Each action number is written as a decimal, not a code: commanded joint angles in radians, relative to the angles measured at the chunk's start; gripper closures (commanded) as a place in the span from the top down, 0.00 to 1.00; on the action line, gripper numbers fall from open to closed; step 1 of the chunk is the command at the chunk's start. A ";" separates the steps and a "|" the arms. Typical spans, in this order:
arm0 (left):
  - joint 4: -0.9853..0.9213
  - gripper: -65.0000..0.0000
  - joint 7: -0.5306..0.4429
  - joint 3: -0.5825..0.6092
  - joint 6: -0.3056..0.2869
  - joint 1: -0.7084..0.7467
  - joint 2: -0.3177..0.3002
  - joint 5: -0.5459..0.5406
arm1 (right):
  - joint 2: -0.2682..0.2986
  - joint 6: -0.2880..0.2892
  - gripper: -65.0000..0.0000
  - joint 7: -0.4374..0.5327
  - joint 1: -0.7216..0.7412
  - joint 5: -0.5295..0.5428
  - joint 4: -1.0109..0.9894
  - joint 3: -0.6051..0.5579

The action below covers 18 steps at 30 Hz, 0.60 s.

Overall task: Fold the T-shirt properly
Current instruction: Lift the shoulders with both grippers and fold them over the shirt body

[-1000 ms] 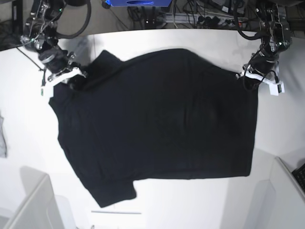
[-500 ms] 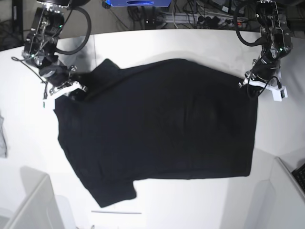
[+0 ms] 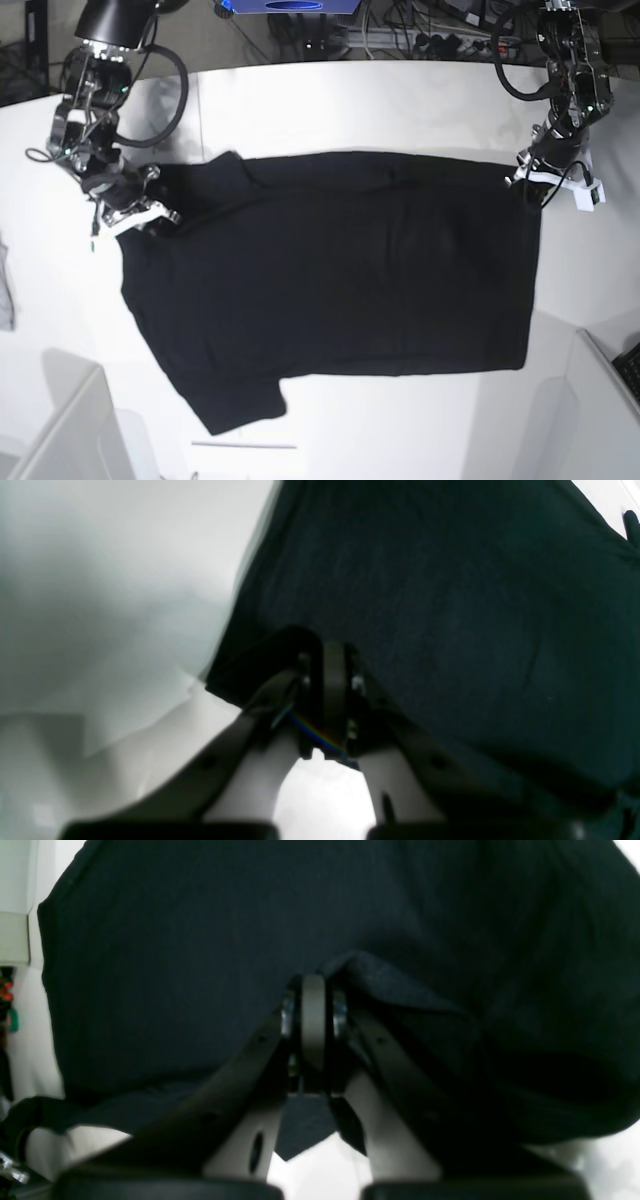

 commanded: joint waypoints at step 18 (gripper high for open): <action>-0.028 0.00 -0.016 -0.007 0.045 -0.109 -0.014 -0.007 | 0.005 0.006 0.00 0.015 0.178 0.015 -0.158 -0.007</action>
